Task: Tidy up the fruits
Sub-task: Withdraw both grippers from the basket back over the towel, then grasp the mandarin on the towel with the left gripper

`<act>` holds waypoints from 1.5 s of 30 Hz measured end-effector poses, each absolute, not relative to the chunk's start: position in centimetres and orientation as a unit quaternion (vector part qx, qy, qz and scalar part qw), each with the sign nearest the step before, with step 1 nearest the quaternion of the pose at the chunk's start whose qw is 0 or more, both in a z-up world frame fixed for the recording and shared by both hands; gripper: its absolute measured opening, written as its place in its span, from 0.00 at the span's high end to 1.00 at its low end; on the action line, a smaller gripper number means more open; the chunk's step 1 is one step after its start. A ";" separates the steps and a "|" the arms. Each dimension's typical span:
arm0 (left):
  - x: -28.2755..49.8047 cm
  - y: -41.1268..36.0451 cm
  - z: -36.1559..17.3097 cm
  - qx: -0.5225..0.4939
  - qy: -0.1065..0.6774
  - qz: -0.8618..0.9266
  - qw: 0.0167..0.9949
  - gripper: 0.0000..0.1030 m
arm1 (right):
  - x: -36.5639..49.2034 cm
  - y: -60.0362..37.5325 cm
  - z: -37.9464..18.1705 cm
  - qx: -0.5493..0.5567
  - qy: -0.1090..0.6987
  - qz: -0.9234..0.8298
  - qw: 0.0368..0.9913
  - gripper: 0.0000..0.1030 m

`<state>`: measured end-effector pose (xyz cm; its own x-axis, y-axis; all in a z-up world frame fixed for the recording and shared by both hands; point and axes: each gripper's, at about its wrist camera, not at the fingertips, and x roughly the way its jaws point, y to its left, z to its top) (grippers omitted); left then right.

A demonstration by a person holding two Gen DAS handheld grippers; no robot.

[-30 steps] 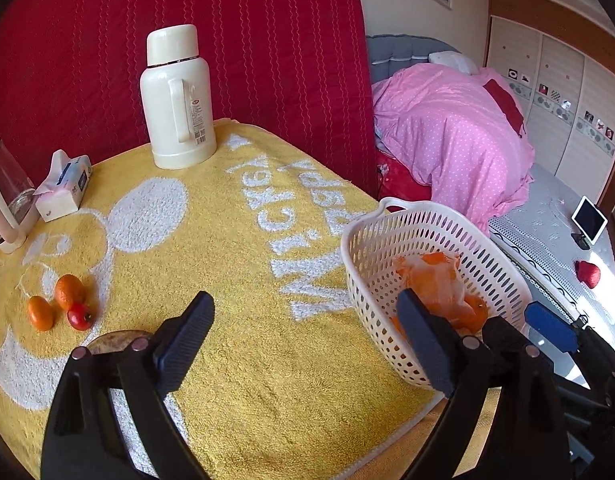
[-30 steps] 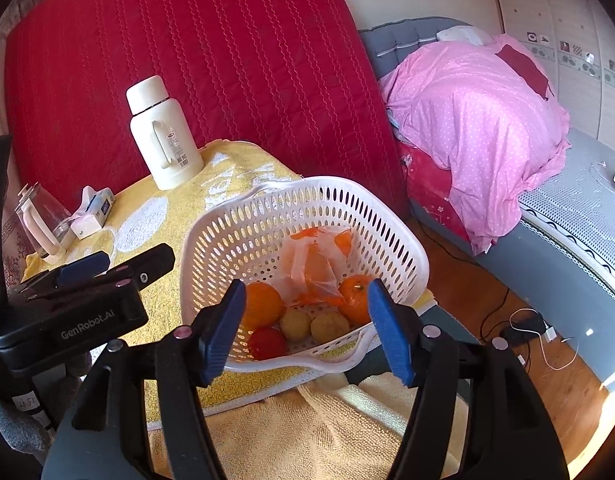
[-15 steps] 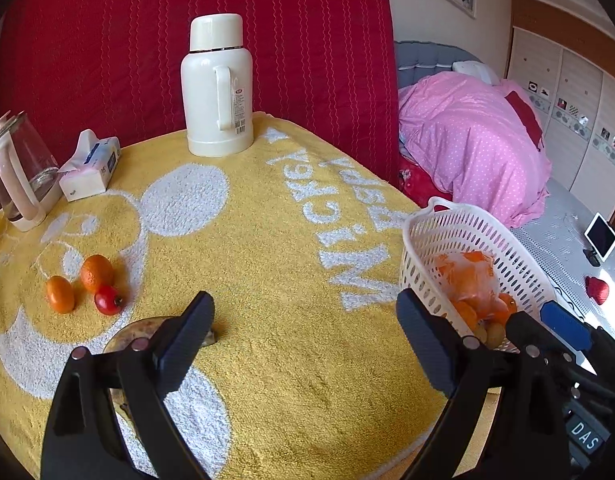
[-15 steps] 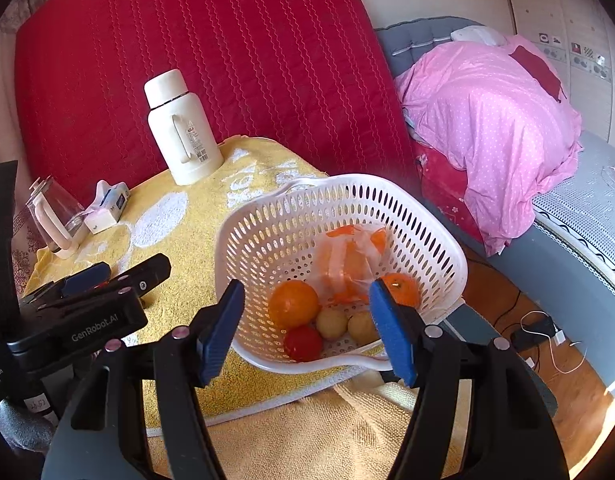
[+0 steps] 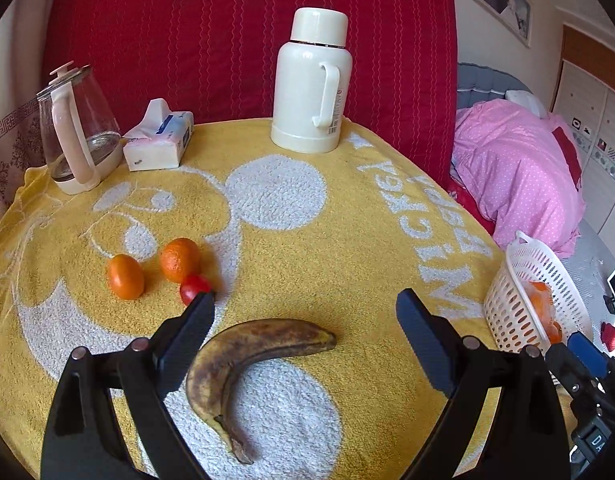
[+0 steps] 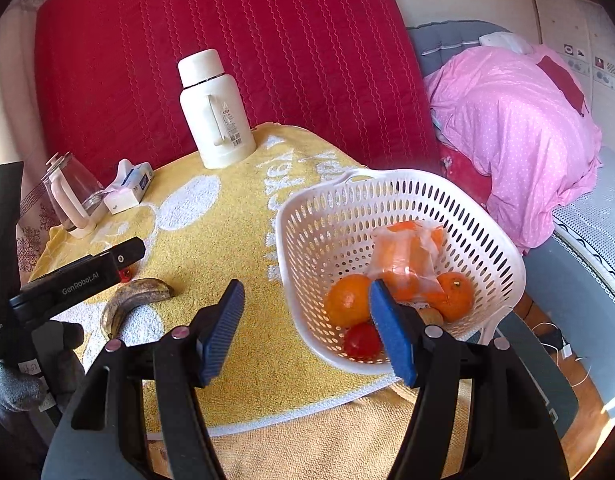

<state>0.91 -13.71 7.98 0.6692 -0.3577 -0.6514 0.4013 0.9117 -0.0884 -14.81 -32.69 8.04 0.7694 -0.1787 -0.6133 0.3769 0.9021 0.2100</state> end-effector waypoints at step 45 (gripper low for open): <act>11.8 -1.7 2.8 -0.057 0.414 -0.096 0.903 0.64 | -11.2 -26.1 7.9 0.072 0.308 -0.109 0.942 0.31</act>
<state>11.82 -1.72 2.83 0.6390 -0.2216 -0.7366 0.1270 0.9748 -0.1831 -11.16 -26.06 7.91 0.7864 -0.1612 -0.5963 0.2504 0.9656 0.0693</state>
